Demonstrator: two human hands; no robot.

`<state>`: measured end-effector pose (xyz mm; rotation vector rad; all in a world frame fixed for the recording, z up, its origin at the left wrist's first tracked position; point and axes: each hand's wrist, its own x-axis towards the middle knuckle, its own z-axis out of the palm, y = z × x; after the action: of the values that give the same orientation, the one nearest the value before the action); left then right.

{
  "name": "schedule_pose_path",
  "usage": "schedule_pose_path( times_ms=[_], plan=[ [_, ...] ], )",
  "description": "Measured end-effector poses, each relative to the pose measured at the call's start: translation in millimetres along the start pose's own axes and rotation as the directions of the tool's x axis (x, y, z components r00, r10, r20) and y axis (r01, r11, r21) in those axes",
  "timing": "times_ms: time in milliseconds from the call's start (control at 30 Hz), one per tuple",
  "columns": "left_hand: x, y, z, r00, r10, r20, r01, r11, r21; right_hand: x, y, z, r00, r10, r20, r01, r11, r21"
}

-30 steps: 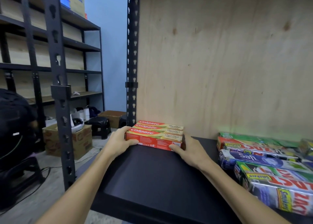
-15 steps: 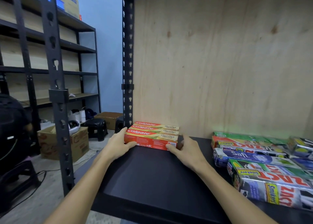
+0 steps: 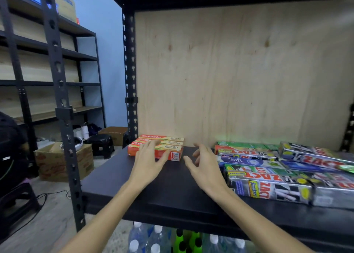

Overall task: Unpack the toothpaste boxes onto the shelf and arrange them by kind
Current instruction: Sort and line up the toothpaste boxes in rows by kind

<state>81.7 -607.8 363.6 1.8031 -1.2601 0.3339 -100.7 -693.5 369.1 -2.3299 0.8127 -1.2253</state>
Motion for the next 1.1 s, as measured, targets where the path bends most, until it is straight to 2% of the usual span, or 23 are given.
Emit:
schedule_pose_path(
  times_ms=[167,300,467,667,767,867,967,1100],
  plan=[
    [12,74,36,0.999,0.052,0.013,-0.049,0.99,-0.134,16,14,-58,0.999,0.006,-0.046,-0.006,1.0,-0.017],
    [32,110,62,0.995,0.034,0.09,-0.016,0.981,-0.195,36,56,-110,0.996,0.061,-0.064,-0.074,0.973,-0.22],
    [50,131,101,0.985,0.039,0.17,0.001,0.974,-0.228,56,125,-156,0.984,0.178,0.009,-0.146,0.836,-0.529],
    [72,121,152,0.963,-0.081,0.257,0.18,0.904,-0.388,73,157,-166,0.973,0.204,0.104,-0.06,0.666,-0.743],
    [78,109,167,0.93,-0.113,0.351,0.27,0.856,-0.44,79,161,-160,0.956,0.253,0.149,-0.041,0.618,-0.785],
    [80,98,168,0.921,-0.122,0.369,0.308,0.81,-0.5,79,161,-156,0.951,0.25,0.183,-0.024,0.648,-0.761],
    [85,81,155,0.938,-0.117,0.327,0.262,0.856,-0.445,78,160,-156,0.952,0.242,0.189,-0.011,0.643,-0.766],
    [82,64,141,0.929,-0.031,0.369,0.172,0.918,-0.356,87,155,-154,0.941,0.245,0.234,0.014,0.663,-0.749]
  ],
)
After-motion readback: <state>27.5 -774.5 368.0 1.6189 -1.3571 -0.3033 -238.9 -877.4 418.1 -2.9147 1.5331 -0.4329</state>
